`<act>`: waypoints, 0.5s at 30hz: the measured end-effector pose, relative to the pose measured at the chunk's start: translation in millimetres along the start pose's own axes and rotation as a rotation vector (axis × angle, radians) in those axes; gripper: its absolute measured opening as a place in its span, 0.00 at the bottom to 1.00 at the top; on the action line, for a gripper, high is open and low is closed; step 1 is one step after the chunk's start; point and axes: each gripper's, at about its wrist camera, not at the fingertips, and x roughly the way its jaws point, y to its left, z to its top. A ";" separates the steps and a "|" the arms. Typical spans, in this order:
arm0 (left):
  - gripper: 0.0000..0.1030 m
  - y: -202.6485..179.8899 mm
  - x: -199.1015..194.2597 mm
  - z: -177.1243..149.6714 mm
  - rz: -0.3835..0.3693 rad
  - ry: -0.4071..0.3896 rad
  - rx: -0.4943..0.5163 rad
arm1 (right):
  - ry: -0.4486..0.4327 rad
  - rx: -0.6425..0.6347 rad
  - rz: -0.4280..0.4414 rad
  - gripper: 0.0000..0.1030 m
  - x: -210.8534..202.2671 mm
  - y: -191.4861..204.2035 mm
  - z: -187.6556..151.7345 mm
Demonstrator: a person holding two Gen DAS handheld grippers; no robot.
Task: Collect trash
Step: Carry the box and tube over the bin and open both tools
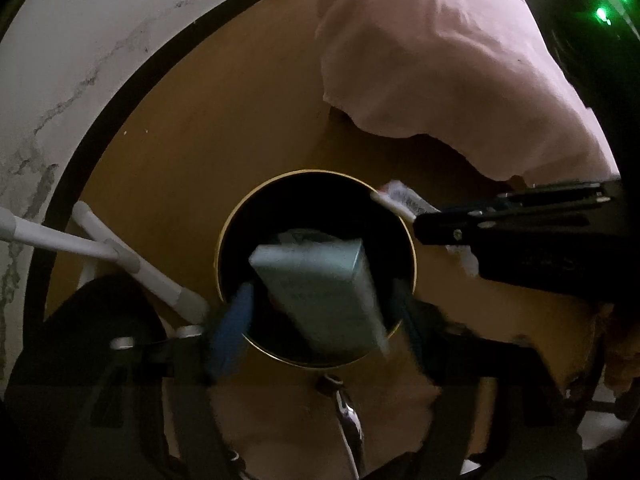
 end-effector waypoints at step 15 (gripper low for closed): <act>0.94 -27.8 -283.1 -44.8 -0.084 -0.679 0.211 | -1.037 0.069 -0.346 0.93 -265.2 41.7 -56.9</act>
